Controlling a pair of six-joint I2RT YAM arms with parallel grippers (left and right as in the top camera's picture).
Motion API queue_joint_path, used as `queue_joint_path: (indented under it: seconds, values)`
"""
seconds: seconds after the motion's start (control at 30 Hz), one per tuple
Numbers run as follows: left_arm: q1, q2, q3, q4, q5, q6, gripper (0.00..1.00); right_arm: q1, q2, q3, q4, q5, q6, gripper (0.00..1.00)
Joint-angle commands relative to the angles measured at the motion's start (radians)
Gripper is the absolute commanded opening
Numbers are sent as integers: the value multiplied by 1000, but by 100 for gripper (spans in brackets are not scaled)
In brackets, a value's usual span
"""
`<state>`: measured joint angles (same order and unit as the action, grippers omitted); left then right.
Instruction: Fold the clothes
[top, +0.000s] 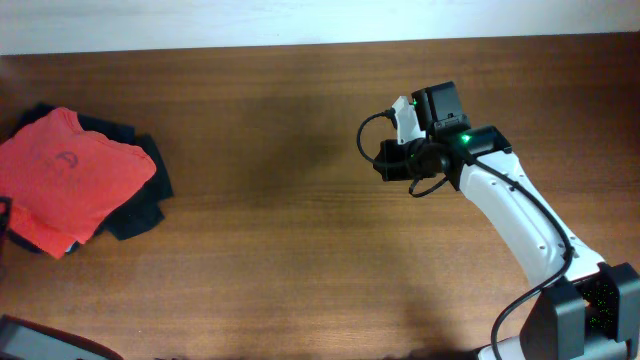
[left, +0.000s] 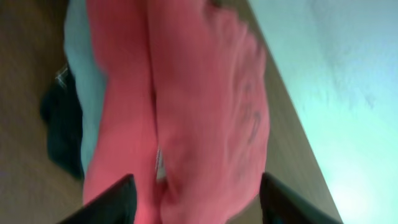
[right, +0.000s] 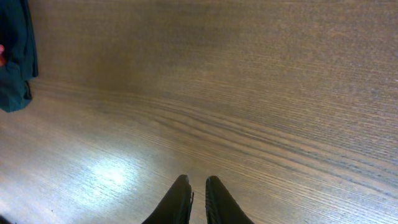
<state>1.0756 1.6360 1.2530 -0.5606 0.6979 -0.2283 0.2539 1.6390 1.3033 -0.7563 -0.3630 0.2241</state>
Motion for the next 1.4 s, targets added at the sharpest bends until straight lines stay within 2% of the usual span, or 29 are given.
queue_joint_path:
  seconds: [0.0,0.03,0.17,0.23,0.27,0.43,0.5,0.6,0.67,0.9,1.13,1.23,1.27,1.37]
  values:
    - [-1,-20,13,58,-48,4,57,0,-17,0,0,5,-10,15]
    - [-1,-19,12,71,-98,4,49,0,-17,0,-2,5,-10,15]
    - [-2,17,12,83,-120,4,47,1,-17,0,-3,5,-9,15]
    - [-2,49,12,98,-119,-8,57,1,-17,0,-4,5,-9,15]
    - [-2,82,12,116,-109,-23,66,1,-17,0,-6,5,-9,15]
    - [-10,173,12,209,18,-23,70,1,-17,0,-22,5,-9,15]
    - [-20,202,12,245,28,-26,70,1,-17,0,-26,5,-9,15]
    - [-20,204,13,263,50,-26,63,1,-17,0,-27,5,-9,15]
    - [-10,202,27,257,101,-35,63,1,-17,0,-27,5,-9,15]
    - [39,175,88,113,106,-74,68,1,-17,0,-27,5,-9,15]
    - [48,145,137,104,60,-75,68,1,-17,0,-26,5,-9,15]
    - [44,146,139,103,11,-135,66,1,-17,0,-26,5,-9,15]
    - [45,145,139,95,12,-198,57,1,-17,0,-27,5,-9,15]
    - [47,143,144,97,-16,-267,58,1,-17,0,-35,5,-6,15]
